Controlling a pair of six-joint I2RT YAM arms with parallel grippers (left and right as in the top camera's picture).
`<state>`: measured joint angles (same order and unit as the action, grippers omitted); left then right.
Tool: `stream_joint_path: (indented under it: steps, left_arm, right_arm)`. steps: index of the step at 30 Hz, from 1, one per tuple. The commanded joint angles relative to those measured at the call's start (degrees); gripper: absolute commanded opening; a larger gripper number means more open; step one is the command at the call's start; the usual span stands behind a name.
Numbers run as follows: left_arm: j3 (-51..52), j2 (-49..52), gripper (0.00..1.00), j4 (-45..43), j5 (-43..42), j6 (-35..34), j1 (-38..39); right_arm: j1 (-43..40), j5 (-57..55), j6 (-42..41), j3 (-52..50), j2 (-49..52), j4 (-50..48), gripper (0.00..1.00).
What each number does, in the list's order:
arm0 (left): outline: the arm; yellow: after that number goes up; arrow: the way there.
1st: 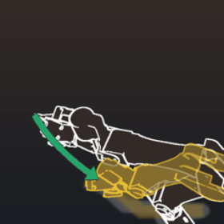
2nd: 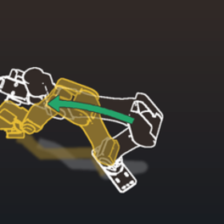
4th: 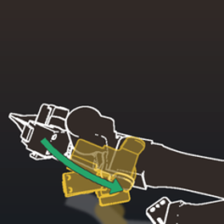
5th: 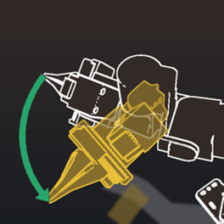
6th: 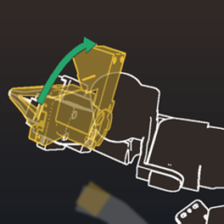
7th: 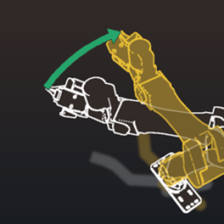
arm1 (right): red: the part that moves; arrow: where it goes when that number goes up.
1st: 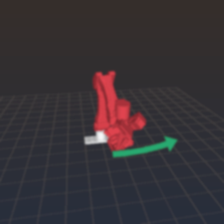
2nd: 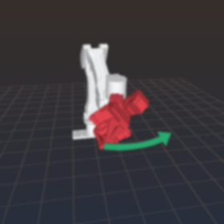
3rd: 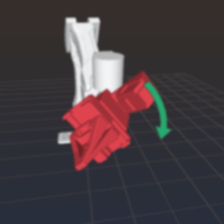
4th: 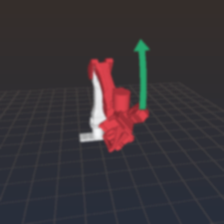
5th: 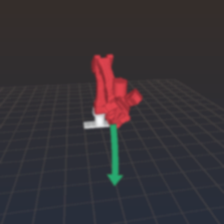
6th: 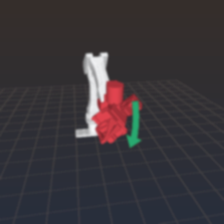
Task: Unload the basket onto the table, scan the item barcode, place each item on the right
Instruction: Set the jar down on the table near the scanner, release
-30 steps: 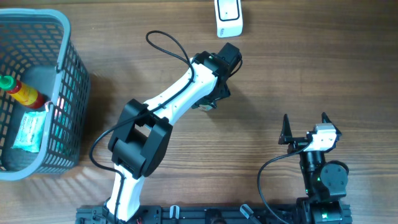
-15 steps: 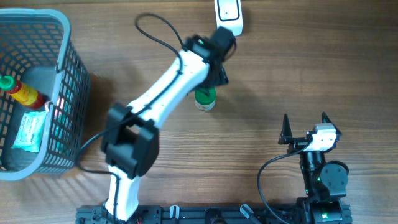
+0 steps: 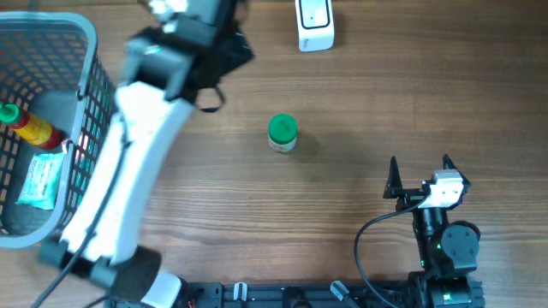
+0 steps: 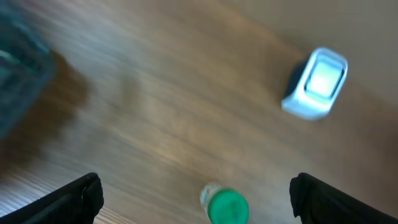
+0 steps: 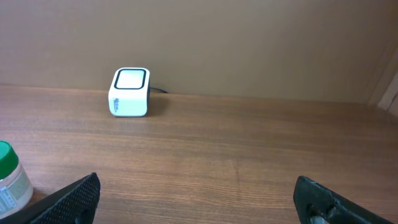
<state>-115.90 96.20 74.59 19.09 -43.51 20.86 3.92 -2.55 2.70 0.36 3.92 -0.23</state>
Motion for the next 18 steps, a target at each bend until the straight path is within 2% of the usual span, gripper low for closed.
stream_joint_path:
  steps: [1, 3, 5, 10, 18]
  left_arm:
    - [-0.7, -6.5, 1.00, 0.1, 3.8, 1.3, -7.1]
    - [-0.7, -8.7, 1.00, 0.1, 4.0, 1.3, -11.6]
    - [-0.7, -11.2, 1.00, 0.1, 3.9, 1.2, -19.7]
    - [-0.7, -11.6, 1.00, 0.3, 3.9, -0.8, -32.0]
    - [-0.6, -7.5, 1.00, 3.4, 3.3, -9.5, -45.9]
  right_arm:
    - [-0.2, 0.9, 0.3, 0.0, 0.1, -0.2, 1.00]
    - [-0.2, 0.9, 0.3, 0.0, 0.1, -0.2, 1.00]
    - [-0.2, 0.9, 0.3, 0.0, 0.1, -0.2, 1.00]
    - [-0.2, 0.9, 0.3, 0.0, 0.1, -0.2, 1.00]
    - [-0.2, 0.9, 0.3, 0.0, 0.1, -0.2, 1.00]
